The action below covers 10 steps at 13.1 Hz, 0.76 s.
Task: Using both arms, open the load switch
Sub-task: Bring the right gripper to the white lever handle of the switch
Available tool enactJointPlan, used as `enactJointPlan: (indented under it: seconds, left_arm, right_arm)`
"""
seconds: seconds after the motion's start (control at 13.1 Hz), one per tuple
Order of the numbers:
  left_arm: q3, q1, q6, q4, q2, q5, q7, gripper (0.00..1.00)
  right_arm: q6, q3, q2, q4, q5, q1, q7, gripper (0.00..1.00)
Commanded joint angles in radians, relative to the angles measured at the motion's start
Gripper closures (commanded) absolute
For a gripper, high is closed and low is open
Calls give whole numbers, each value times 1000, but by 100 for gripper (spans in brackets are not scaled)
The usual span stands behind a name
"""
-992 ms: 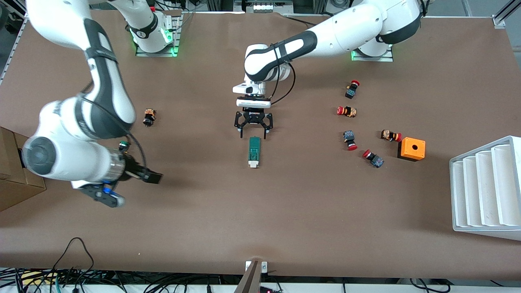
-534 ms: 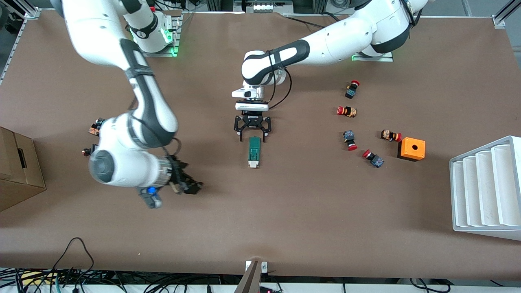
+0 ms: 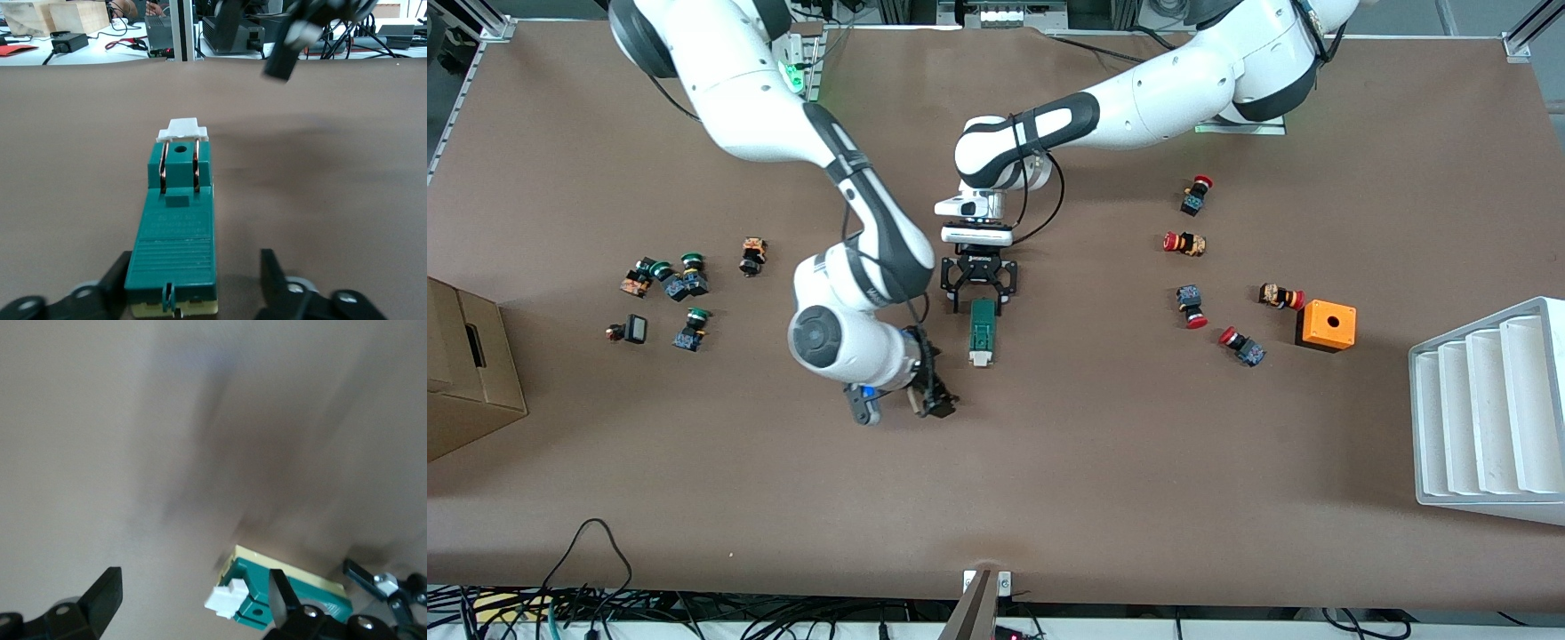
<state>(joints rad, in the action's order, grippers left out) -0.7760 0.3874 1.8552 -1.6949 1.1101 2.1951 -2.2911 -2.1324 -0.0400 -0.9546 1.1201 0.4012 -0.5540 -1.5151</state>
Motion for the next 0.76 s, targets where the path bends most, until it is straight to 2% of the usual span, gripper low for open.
enactJointPlan:
  seconds: [0.0, 0.15, 0.46, 0.69]
  left_arm:
    - [9, 22, 9, 38, 28, 25, -11, 67]
    - [10, 22, 9, 38, 28, 26, -28, 70]
    - [17, 22, 9, 38, 28, 26, -30, 69]
    - [24, 22, 9, 38, 28, 25, -30, 70]
  right_arm:
    - [-6, -17, -42, -42, 16, -44, -83, 7]
    - [-3, -20, -79, -112, 16, -50, -128, 16]
    - [0, -20, -87, -126, 18, -50, -152, 41]
    - [15, -20, -93, -126, 36, -50, -175, 46]
